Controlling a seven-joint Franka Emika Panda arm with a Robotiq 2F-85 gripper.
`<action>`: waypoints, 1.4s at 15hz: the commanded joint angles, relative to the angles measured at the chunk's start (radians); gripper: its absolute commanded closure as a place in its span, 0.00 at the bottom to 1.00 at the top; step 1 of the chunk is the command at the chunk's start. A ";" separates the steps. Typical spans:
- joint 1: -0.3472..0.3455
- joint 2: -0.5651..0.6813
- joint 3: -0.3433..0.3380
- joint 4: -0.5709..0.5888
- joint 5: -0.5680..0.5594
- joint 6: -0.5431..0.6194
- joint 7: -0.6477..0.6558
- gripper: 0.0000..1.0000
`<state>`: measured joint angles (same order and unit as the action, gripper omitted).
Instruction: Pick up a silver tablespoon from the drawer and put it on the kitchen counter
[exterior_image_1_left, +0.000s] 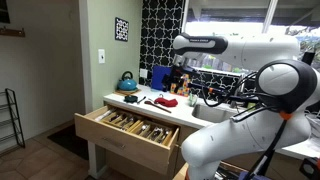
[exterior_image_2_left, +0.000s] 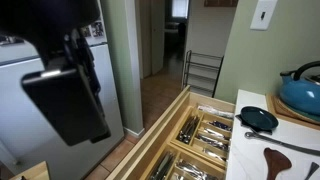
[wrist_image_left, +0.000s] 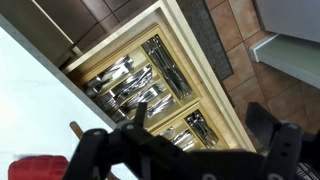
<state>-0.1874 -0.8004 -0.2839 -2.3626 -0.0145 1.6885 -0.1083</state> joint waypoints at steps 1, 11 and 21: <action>-0.007 0.003 0.005 0.004 0.005 -0.003 -0.005 0.00; 0.021 0.077 0.041 0.036 0.045 -0.008 0.043 0.00; 0.002 0.460 0.298 0.244 0.120 0.047 0.665 0.00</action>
<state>-0.1620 -0.4643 -0.0147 -2.1956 0.1224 1.7156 0.4200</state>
